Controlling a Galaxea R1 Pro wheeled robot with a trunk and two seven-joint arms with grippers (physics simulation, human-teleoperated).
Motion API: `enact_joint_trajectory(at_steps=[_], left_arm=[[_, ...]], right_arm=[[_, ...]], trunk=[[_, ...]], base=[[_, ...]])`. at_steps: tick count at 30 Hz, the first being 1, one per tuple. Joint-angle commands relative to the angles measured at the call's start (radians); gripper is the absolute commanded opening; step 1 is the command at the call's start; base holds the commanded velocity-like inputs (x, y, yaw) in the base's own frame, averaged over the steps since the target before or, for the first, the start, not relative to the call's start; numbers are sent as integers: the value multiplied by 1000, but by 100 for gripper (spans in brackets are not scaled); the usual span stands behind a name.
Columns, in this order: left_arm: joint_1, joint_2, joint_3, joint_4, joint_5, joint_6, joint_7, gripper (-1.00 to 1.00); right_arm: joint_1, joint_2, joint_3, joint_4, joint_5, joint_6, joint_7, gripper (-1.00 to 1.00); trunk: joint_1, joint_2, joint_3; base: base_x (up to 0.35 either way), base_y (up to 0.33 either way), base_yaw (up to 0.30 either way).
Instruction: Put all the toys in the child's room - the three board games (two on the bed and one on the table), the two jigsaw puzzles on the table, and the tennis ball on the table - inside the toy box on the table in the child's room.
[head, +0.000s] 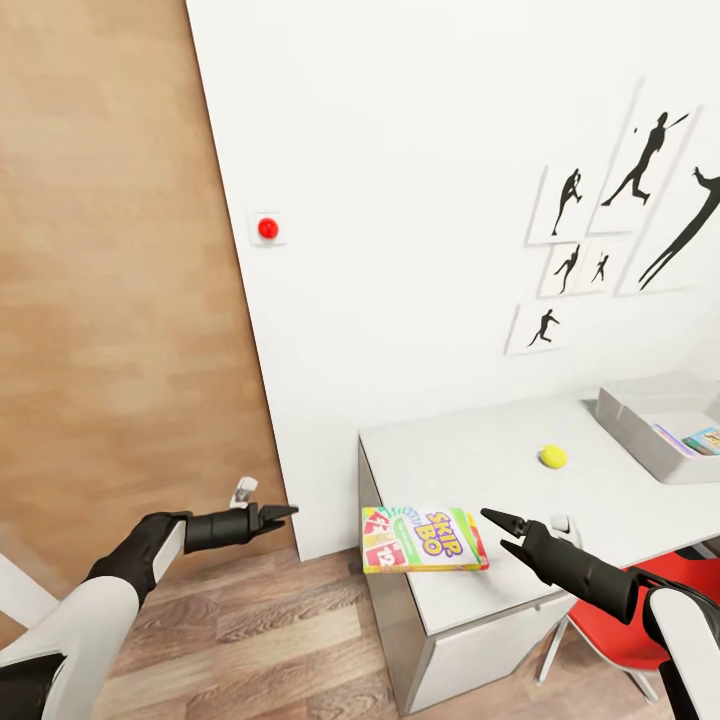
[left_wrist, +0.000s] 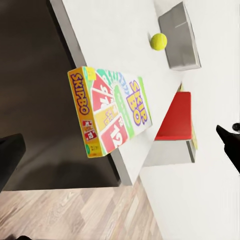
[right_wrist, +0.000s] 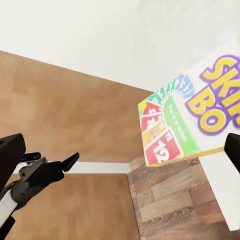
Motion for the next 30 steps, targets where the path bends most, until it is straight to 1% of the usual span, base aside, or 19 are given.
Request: enact_joint_trajectory(at_steps=[1, 2, 7, 11, 14, 16, 17, 18, 20, 21, 22, 23, 25, 30], left_arm=[[-1, 0, 1, 1, 9, 9, -2, 100], [0, 0, 1, 4, 22, 9, -1, 100], [1, 0, 2, 42, 48, 9, 5, 100], [1, 0, 3, 58, 54, 9, 8, 100], [1, 0, 4, 62, 57, 9, 9, 100], [1, 0, 4, 64, 62, 9, 9, 100], [1, 1, 4, 64, 69, 9, 9, 100], [1, 1, 4, 64, 78, 9, 10, 100], [1, 0, 5, 65, 86, 9, 10, 100], [1, 0, 6, 65, 93, 9, 10, 100], [1, 0, 6, 65, 95, 9, 10, 100], [1, 1, 7, 65, 98, 9, 10, 100], [1, 1, 8, 65, 101, 9, 11, 100], [1, 0, 9, 65, 104, 8, 12, 100]], right_arm=[[-1, 0, -2, 0, 10, 5, 11, 100], [-1, 0, -2, 0, 10, 5, 11, 100], [-1, 0, -2, 0, 10, 5, 11, 100], [3, -5, -3, -1, 10, 5, 13, 100], [14, -15, -5, -1, 10, 5, 31, 100], [22, -34, -10, -2, 8, 5, 80, 100], [27, -51, -18, -2, 7, 5, 135, 100], [33, -66, -29, -2, 6, 5, 208, 100], [41, -78, -39, -2, 8, 5, 289, 100], [51, -87, -49, -2, 9, 5, 368, 100], [56, -89, -53, -2, 10, 5, 404, 100], [64, -94, -63, -3, 10, 5, 464, 100], [72, -97, -74, -3, 12, 5, 520, 100], [79, -95, -82, -3, 14, 5, 566, 100]], trunk=[[4, -9, -5], [8, -16, -8], [27, -51, -24], [43, -79, -36], [54, -100, -46], [62, -114, -52], [66, -121, -55], [70, -128, -58], [77, -142, -65], [81, -149, -68], [85, -156, -71], [89, -163, -74], [96, -177, -80], [116, -212, -96]], base=[[0, 0, 0], [0, 0, 0], [0, 0, 0], [0, 0, 0], [0, 0, 0], [0, 0, 0], [0, 0, 0], [0, 0, 0], [0, 0, 0], [0, 0, 0], [0, 0, 0], [0, 0, 0], [0, 0, 0], [0, 0, 0]])
